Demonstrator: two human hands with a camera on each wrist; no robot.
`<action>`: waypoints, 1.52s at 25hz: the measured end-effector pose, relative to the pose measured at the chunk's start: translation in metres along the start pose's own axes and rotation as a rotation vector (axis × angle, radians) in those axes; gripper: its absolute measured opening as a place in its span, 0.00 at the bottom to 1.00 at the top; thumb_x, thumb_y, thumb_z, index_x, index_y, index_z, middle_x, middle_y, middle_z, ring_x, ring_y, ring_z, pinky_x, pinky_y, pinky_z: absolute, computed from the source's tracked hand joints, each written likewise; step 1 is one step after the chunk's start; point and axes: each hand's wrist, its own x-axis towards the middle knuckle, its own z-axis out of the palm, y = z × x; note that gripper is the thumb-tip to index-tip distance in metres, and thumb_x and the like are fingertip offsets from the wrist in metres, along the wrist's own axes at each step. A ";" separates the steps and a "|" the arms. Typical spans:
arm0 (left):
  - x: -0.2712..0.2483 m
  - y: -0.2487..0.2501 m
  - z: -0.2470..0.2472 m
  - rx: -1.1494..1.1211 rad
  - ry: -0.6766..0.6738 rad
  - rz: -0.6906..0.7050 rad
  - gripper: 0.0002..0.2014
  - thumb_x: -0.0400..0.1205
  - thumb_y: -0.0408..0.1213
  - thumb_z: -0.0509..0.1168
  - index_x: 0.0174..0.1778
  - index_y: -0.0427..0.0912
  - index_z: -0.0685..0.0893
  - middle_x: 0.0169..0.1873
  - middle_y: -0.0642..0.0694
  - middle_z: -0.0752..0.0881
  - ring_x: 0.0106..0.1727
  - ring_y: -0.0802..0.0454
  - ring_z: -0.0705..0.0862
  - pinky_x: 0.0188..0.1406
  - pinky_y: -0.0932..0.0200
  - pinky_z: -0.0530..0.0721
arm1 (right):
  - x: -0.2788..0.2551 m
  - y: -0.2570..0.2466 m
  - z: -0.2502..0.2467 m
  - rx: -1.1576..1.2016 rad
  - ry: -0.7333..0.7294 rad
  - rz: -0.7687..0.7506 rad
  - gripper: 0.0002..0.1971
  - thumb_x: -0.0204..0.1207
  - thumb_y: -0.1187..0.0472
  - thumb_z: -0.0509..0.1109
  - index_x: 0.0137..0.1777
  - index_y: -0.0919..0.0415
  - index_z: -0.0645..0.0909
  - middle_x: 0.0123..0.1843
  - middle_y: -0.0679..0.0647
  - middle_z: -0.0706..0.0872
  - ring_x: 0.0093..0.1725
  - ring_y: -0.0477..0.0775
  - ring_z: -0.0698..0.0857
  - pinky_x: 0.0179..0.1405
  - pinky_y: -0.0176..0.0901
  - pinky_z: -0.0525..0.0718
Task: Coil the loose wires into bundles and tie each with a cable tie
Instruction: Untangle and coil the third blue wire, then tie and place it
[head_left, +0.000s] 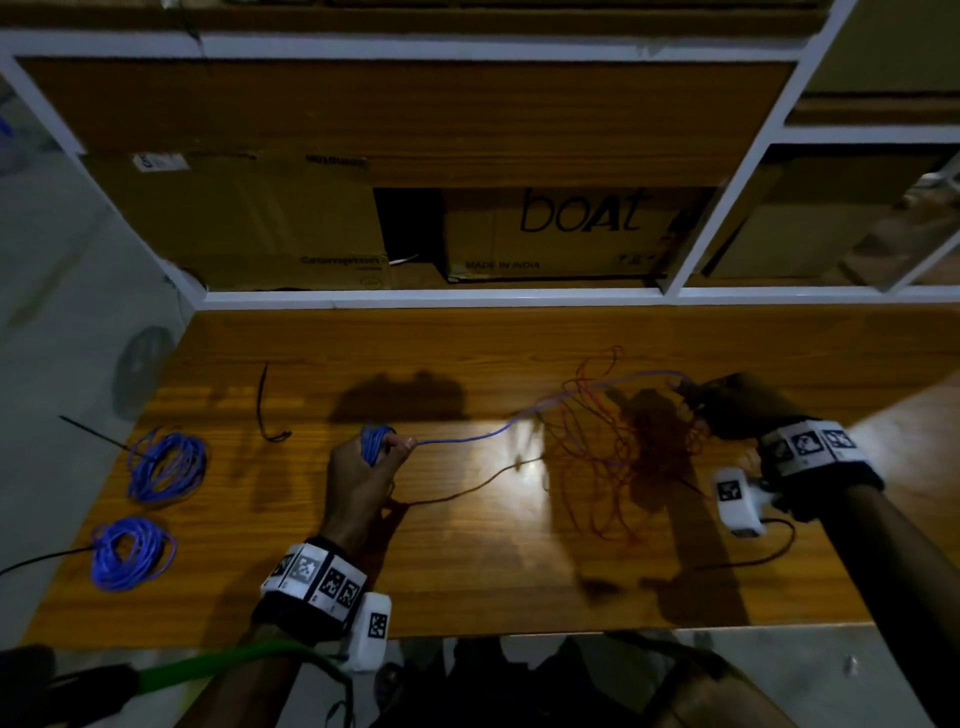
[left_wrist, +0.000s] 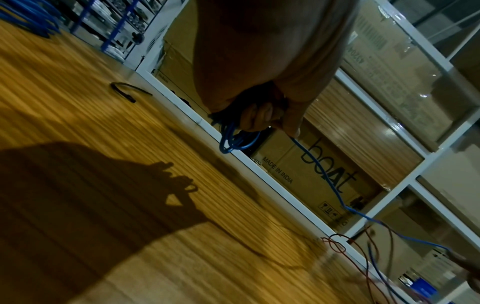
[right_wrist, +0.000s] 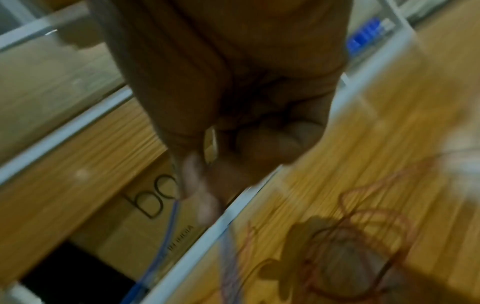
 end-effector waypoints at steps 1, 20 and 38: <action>-0.001 0.001 0.002 0.008 -0.002 0.005 0.08 0.79 0.42 0.76 0.37 0.46 0.87 0.37 0.36 0.88 0.42 0.31 0.87 0.37 0.42 0.85 | -0.002 -0.002 0.001 0.101 -0.025 0.004 0.17 0.82 0.52 0.71 0.40 0.66 0.89 0.38 0.65 0.88 0.24 0.52 0.82 0.31 0.42 0.76; -0.023 0.013 0.022 0.123 -0.210 0.056 0.08 0.77 0.41 0.79 0.40 0.46 0.86 0.28 0.50 0.82 0.30 0.46 0.85 0.22 0.41 0.88 | 0.027 0.027 0.020 -0.530 0.109 -0.248 0.09 0.86 0.58 0.66 0.62 0.57 0.74 0.52 0.65 0.88 0.40 0.61 0.84 0.35 0.52 0.83; -0.046 0.036 0.037 0.077 -0.312 0.004 0.21 0.86 0.45 0.68 0.28 0.46 0.71 0.19 0.53 0.67 0.22 0.54 0.66 0.25 0.61 0.65 | -0.075 -0.030 0.202 -0.454 -0.219 -0.824 0.04 0.88 0.53 0.59 0.59 0.46 0.72 0.53 0.52 0.85 0.48 0.54 0.81 0.46 0.52 0.80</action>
